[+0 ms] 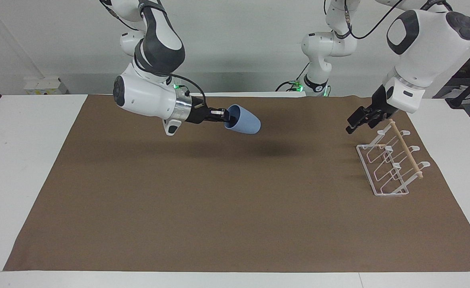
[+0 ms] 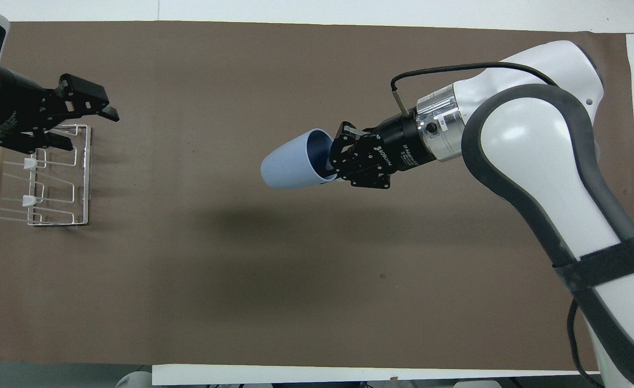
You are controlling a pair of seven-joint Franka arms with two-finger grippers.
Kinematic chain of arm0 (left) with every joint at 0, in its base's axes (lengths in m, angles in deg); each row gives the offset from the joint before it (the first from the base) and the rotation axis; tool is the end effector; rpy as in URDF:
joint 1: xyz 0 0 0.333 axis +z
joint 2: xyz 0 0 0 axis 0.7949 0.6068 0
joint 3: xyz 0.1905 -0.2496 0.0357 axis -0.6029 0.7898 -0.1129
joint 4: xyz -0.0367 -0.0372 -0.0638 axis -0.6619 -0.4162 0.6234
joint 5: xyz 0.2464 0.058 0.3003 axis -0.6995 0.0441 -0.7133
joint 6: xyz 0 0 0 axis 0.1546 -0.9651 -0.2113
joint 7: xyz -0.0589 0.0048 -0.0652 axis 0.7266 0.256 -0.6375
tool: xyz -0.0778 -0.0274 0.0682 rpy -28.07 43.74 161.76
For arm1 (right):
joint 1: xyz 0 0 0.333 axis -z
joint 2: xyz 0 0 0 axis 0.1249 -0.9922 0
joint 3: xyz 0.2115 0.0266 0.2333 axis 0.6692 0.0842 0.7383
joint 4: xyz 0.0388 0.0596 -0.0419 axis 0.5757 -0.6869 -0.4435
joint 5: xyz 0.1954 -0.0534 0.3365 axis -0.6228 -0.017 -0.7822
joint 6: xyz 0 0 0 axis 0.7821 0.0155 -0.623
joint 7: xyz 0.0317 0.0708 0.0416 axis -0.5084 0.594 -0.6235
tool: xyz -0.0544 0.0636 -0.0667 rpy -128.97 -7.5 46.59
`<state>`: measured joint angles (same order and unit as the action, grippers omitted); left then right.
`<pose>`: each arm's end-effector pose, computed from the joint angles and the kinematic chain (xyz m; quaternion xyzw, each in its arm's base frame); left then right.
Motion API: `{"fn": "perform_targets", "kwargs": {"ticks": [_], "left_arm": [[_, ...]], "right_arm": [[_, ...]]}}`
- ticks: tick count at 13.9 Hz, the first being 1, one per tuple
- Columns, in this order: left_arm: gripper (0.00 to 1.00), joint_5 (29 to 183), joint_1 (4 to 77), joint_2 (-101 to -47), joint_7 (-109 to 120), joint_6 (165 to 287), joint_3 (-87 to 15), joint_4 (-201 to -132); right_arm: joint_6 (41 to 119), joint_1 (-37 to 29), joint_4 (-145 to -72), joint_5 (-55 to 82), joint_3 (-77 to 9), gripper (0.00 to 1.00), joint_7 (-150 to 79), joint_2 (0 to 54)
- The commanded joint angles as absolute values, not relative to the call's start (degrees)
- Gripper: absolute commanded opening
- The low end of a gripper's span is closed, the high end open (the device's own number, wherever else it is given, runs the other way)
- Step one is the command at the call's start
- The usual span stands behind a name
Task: Hang cup on cup holder
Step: 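Lift the blue cup with the right gripper toward the left gripper, then grasp the cup base with the left gripper while the right gripper holds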
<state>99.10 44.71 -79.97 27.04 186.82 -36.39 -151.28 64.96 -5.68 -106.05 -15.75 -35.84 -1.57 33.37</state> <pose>0.5706 -0.1340 0.5772 0.9538 0.2523 -0.0505 0.1553 0.5562 0.2569 0.5042 -0.8490 0.1971 0.2351 0.4302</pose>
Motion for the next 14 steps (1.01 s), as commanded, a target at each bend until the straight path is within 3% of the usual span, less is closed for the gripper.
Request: {"fn": "perform_targets", "kwargs": {"ticks": [1, 5, 14], "left_arm": [[1.0, 104.3, 42.0, -79.4, 44.0, 190.2, -36.3, -152.2], [1.0, 112.2, 36.0, -79.2, 69.2, 192.8, -36.3, -152.8], [1.0, 117.5, 29.4, -80.0, 83.1, 193.4, -36.3, -156.7]], "right_arm": [[70.7, -7.6, -107.3, -18.4, -35.9, 0.0, 1.3, 33.9], [76.6, -11.8, -108.8, -18.4, -35.9, 0.0, 3.5, 34.1], [76.8, -11.6, -108.9, -18.4, -35.9, 0.0, 3.6, 34.2]]}}
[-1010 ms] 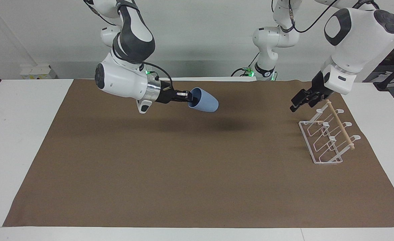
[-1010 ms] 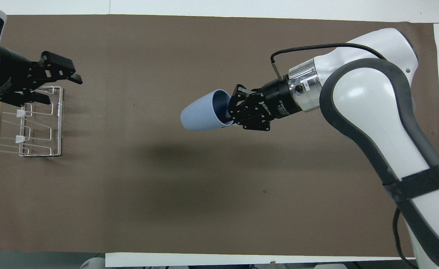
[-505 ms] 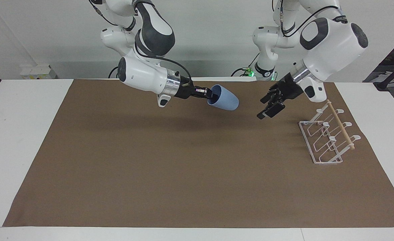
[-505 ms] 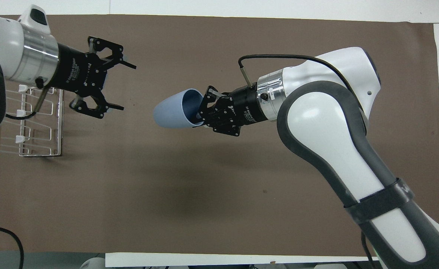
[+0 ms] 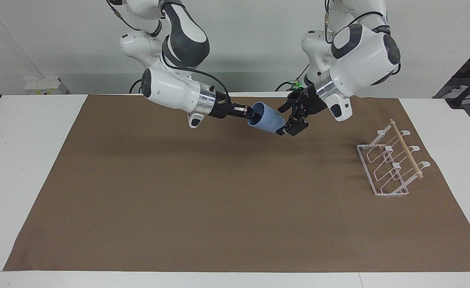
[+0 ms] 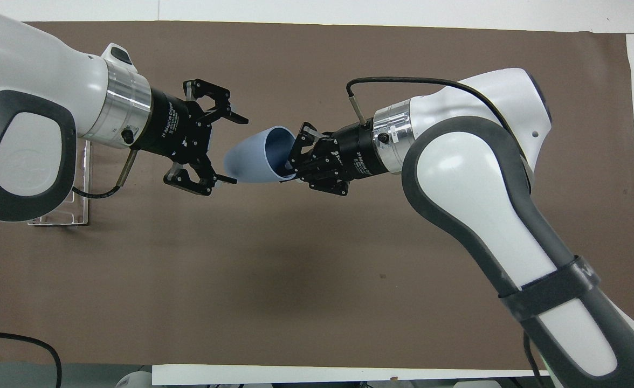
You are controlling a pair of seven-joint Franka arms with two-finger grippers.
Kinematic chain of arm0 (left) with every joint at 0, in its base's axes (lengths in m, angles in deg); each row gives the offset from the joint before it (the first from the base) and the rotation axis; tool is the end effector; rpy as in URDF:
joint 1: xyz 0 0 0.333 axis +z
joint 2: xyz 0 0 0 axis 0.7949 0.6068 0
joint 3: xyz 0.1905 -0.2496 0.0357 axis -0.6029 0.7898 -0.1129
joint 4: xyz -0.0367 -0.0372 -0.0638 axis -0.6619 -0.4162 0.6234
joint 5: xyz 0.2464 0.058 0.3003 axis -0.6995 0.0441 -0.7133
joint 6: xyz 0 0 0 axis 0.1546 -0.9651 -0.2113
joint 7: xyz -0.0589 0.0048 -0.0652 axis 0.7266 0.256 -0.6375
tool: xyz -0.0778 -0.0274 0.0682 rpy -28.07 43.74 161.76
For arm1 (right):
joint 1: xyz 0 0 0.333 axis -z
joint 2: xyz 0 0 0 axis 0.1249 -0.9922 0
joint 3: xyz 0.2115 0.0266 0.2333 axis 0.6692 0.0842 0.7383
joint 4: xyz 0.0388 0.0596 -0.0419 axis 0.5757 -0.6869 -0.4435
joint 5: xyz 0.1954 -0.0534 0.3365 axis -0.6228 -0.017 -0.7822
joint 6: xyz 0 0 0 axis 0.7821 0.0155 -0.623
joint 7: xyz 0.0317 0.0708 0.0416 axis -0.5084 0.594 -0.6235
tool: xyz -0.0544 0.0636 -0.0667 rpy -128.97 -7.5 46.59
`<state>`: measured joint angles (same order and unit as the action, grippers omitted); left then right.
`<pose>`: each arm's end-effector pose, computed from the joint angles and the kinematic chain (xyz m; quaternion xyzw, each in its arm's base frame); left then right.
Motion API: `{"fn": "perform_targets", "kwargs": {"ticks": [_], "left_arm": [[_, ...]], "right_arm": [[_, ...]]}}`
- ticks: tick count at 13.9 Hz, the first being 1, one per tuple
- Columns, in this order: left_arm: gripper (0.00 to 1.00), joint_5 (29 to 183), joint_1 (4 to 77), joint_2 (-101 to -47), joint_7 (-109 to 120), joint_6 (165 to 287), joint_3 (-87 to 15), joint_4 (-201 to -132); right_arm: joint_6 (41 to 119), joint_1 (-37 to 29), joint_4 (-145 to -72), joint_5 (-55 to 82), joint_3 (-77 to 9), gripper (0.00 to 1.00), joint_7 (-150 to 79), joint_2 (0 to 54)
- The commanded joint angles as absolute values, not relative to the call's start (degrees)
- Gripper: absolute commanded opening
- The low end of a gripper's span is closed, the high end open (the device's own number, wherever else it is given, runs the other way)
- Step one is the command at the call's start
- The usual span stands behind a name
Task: Hang cup on cup holder
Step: 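Grasp the cup base with the left gripper while the right gripper holds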
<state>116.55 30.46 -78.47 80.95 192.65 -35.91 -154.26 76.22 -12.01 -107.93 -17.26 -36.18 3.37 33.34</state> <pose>0.5233 -0.2968 0.5565 0.7565 0.5783 -0.2443 0.1835 0.5467 0.3021 0.4945 -0.8425 0.2480 0.2087 0.4302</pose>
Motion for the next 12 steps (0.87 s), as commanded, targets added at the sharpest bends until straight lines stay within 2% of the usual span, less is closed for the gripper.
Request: {"fn": "perform_targets", "kwargs": {"ticks": [1, 10, 11, 12], "left_arm": [[1.0, 117.5, 29.2, -80.1, 83.6, 193.5, -36.4, -156.9], [0.96, 119.4, 26.3, -79.2, 86.7, 199.8, -36.3, -157.4], [0.89, 119.9, 25.6, -79.2, 86.7, 199.8, -36.3, -157.4], [0.73, 120.8, 25.6, -79.2, 86.7, 199.8, -36.3, -157.8]], "right_arm": [[76.9, -11.6, -108.9, -18.4, -35.9, 0.0, 3.6, 34.2], [78.1, -11.6, -108.8, -18.5, -35.9, 0.0, 3.7, 34.1], [78.1, -11.6, -108.8, -18.5, -35.9, 0.0, 3.7, 34.1], [78.1, -11.6, -108.8, -18.5, -35.9, 0.0, 3.7, 34.1]]}}
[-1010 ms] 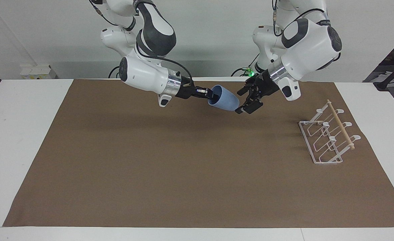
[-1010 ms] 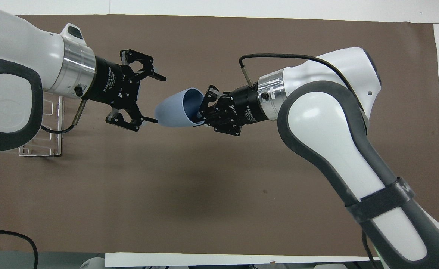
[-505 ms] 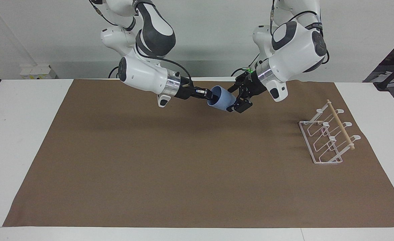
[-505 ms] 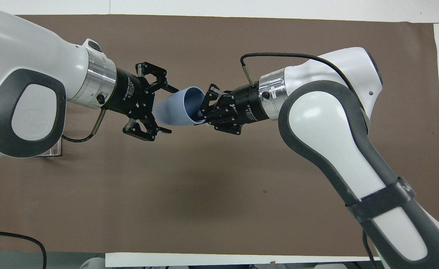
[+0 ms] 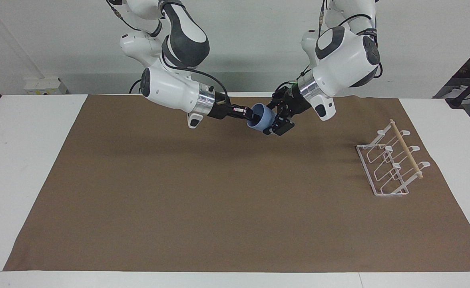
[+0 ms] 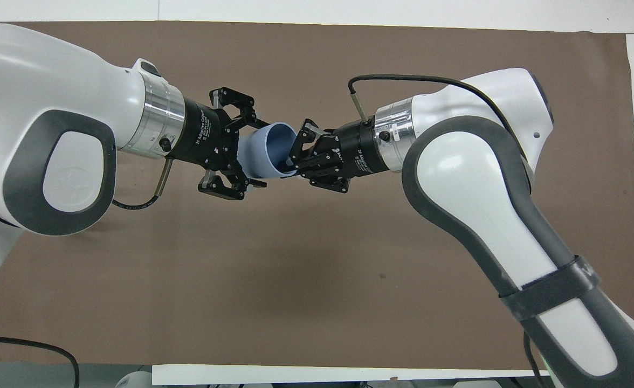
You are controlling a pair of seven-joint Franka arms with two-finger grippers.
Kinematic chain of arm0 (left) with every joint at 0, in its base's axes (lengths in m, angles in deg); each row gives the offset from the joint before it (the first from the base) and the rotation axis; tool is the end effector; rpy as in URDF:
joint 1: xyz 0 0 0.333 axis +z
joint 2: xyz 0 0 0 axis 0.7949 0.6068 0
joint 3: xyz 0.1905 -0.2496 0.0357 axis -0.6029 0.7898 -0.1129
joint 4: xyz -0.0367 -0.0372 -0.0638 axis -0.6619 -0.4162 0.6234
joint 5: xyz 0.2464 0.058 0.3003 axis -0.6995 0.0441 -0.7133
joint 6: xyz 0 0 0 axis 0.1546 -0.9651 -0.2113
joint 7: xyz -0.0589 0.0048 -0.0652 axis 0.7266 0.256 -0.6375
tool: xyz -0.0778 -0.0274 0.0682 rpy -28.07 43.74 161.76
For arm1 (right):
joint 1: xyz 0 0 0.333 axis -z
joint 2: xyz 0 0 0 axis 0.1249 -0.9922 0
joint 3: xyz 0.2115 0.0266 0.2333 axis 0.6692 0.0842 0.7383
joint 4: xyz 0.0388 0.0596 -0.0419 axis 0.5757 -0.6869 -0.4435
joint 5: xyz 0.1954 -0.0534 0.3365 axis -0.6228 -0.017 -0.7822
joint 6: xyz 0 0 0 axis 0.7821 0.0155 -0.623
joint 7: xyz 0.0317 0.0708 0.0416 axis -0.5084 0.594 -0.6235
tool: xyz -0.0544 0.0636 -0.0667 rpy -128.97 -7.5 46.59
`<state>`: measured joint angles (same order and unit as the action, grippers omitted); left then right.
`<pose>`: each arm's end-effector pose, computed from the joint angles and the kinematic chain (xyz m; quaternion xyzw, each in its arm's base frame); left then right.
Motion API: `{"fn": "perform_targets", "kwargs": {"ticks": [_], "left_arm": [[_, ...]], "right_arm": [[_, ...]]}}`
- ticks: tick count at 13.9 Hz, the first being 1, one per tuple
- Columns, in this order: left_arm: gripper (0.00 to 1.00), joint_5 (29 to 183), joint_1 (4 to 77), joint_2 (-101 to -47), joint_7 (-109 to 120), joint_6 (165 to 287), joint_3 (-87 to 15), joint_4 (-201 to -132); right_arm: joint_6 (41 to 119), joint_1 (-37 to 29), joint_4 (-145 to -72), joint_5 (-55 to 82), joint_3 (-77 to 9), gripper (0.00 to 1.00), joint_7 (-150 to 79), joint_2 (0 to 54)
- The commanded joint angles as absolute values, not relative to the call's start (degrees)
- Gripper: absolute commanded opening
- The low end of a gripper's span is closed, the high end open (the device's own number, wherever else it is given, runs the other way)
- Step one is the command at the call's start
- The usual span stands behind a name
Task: Hang cup on cup holder
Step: 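Grasp the cup base with the left gripper while the right gripper holds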
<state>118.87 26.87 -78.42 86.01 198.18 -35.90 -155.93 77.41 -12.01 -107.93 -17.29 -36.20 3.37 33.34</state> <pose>0.5120 -0.3286 0.5505 0.7287 0.6039 -0.2548 0.1982 0.5493 0.3006 0.4952 -0.8419 0.2532 0.1999 0.4327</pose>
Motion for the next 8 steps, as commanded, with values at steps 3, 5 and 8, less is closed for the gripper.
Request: {"fn": "perform_targets", "kwargs": {"ticks": [3, 5, 8], "left_arm": [[0.55, 120.9, 25.5, -79.2, 86.8, 199.6, -36.4, -157.7], [0.48, 120.9, 25.6, -79.2, 88.5, 199.7, -36.5, -157.6], [0.38, 120.7, 25.6, -79.1, 90.6, 200.6, -36.5, -157.3]], "right_arm": [[78.1, -11.6, -108.8, -18.5, -35.9, 0.0, 3.7, 34.1], [78.1, -11.6, -108.7, -18.5, -35.9, 0.01, 3.7, 34.1], [78.1, -11.6, -108.6, -18.5, -35.9, 0.26, 3.7, 34.1]]}}
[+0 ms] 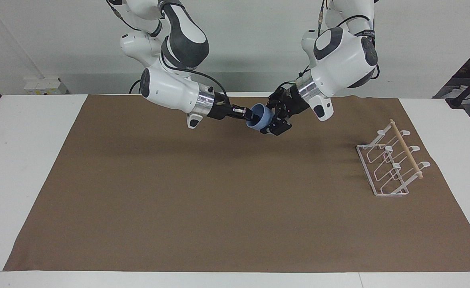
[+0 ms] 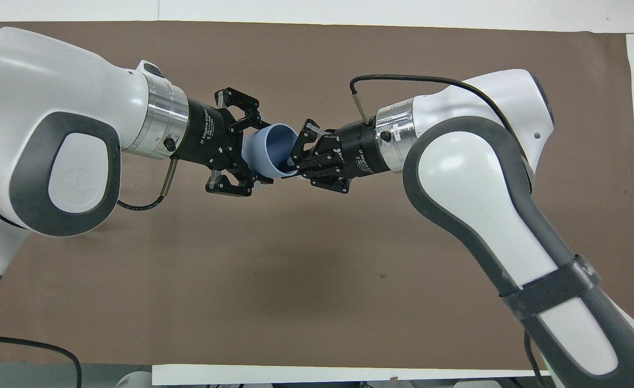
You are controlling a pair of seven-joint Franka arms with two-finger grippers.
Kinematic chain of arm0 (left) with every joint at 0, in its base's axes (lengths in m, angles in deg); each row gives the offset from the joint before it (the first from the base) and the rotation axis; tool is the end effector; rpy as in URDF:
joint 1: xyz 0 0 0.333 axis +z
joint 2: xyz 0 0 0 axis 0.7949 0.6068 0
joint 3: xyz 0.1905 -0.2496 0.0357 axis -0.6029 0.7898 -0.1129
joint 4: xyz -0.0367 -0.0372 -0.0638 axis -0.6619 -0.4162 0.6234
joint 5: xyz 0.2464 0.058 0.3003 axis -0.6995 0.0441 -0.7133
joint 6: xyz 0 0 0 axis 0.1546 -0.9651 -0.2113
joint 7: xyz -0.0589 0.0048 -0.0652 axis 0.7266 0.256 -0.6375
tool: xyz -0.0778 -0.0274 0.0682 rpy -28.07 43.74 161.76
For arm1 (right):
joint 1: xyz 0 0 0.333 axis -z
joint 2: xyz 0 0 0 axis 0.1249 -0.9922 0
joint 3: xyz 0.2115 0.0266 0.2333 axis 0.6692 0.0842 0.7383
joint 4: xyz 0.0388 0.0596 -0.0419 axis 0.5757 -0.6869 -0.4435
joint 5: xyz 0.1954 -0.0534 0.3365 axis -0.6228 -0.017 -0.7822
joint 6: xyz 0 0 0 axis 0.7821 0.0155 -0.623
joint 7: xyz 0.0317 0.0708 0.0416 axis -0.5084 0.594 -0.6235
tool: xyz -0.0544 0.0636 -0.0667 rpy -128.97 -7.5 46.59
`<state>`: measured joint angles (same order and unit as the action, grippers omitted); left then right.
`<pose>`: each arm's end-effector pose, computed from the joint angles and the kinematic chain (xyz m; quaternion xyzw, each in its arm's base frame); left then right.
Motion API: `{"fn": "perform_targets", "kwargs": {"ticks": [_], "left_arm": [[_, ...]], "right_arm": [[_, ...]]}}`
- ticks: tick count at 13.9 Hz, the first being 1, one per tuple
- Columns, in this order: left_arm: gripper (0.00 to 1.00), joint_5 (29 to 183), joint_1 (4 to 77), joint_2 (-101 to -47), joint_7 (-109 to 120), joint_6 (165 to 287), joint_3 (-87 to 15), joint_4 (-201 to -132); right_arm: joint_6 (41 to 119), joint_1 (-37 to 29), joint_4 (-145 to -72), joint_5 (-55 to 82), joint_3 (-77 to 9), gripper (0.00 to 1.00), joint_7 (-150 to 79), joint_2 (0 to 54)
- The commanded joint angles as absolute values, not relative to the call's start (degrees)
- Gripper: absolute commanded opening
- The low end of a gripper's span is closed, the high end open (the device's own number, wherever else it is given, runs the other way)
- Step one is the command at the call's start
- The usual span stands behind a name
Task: Hang cup on cup holder
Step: 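Carry the cup with the left gripper while the right gripper withdraws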
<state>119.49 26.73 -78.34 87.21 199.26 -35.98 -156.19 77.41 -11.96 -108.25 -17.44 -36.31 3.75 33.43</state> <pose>0.5135 -0.3292 0.5493 0.7178 0.6144 -0.2575 0.2023 0.5491 0.2988 0.4935 -0.8400 0.2585 0.2024 0.4319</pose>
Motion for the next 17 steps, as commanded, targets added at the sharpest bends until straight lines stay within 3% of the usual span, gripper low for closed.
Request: {"fn": "perform_targets", "kwargs": {"ticks": [1, 2, 6, 8, 13, 17], "left_arm": [[0.38, 120.4, 25.6, -79.1, 90.9, 200.7, -36.5, -157.3], [0.38, 120.3, 25.7, -79.1, 91.1, 200.6, -36.5, -157.3], [0.38, 114.0, 25.6, -79.1, 94.7, 199.8, -36.6, -157.3], [0.38, 106.8, 25.6, -79.1, 96.2, 197.5, -36.6, -157.4], [0.38, 75.0, 26.6, -79.4, 96.6, 187.0, -36.9, -157.1], [0.38, 50.3, 30.7, -79.0, 96.7, 186.5, -36.9, -157.6]], "right_arm": [[78.1, -11.6, -108.4, -18.5, -35.9, 0.68, 3.6, 34.1], [78.2, -11.6, -108.2, -18.2, -36.1, 1.0, 3.6, 34.3], [77.5, -7.3, -108.5, -15.5, -36.6, 1.0, 3.5, 38.4], [76.6, -3.7, -108.6, -6.7, -36.6, 1.0, 3.0, 40.9], [73.3, 3.2, -107.7, 15.7, -36.5, 1.0, -4.8, 43.2], [67.0, 8.0, -104.2, 34.1, -36.5, 1.0, -12.5, 43.0]]}}
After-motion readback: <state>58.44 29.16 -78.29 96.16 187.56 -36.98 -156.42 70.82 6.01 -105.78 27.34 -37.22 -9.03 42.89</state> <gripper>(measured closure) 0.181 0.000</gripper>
